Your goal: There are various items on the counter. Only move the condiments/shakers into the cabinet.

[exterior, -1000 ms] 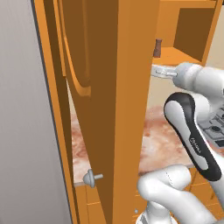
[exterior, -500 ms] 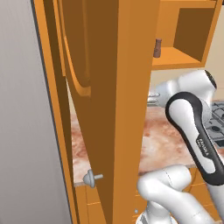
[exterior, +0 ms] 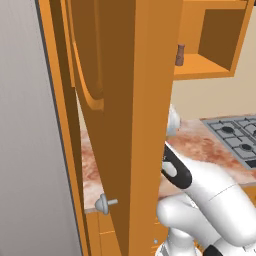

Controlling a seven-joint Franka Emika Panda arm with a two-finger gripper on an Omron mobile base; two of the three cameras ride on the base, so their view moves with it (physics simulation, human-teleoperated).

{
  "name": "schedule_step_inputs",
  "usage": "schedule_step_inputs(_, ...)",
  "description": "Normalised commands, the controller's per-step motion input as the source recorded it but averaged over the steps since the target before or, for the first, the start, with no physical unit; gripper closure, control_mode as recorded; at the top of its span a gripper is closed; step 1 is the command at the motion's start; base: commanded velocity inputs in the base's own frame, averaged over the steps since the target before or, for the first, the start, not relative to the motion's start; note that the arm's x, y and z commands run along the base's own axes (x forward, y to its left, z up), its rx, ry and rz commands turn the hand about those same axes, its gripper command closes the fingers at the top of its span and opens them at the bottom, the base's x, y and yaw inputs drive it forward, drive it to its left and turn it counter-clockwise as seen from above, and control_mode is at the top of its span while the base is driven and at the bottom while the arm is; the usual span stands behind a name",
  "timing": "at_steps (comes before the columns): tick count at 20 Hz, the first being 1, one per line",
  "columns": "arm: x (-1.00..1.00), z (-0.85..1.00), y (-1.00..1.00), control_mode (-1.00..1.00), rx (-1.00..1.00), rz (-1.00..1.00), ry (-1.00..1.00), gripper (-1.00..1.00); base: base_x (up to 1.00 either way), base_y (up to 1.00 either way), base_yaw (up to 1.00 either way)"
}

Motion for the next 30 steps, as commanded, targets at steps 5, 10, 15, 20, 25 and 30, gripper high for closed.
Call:
schedule_step_inputs(5, 0.26, -0.58, 0.09, -1.0, -0.24, -0.1, 0.12, -1.0, 0.0, 0.0, 0.0)
schedule_step_inputs(10, 0.11, -0.82, -0.04, -1.0, -0.17, -0.03, -0.16, -1.0, 0.0, 0.0, 0.0)
schedule_step_inputs(15, 0.0, -0.78, -0.11, -1.0, -0.02, -0.06, -0.25, -1.0, 0.0, 0.0, 0.0)
schedule_step_inputs(20, 0.17, -0.09, 0.0, -1.0, 0.0, -0.05, -0.06, -1.0, 0.0, 0.0, 0.0)
schedule_step_inputs(25, 0.39, 0.0, -0.49, -1.0, 0.07, -0.01, 0.0, -1.0, 0.0, 0.0, 0.0)
schedule_step_inputs(30, 0.23, -0.01, 0.05, -1.0, 0.0, -0.01, 0.0, -1.0, 0.0, 0.0, 0.0)
